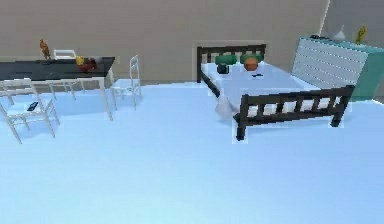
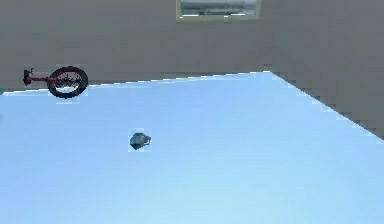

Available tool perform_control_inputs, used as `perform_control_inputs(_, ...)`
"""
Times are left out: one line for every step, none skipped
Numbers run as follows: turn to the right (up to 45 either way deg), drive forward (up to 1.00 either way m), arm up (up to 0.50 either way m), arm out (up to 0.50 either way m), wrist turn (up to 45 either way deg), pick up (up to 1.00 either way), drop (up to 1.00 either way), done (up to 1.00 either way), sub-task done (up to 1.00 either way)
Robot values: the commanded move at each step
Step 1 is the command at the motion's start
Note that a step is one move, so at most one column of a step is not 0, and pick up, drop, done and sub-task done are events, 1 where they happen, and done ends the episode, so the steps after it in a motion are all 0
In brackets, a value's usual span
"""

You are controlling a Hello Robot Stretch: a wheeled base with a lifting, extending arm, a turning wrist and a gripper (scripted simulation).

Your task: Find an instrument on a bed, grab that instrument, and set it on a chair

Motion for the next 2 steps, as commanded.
perform_control_inputs(0.0,1.0,0.0,0.0,0.0,0.0,0.0,0.0,0.0)
perform_control_inputs(0.0,0.45,0.0,0.0,0.0,0.0,0.0,0.0,0.0)
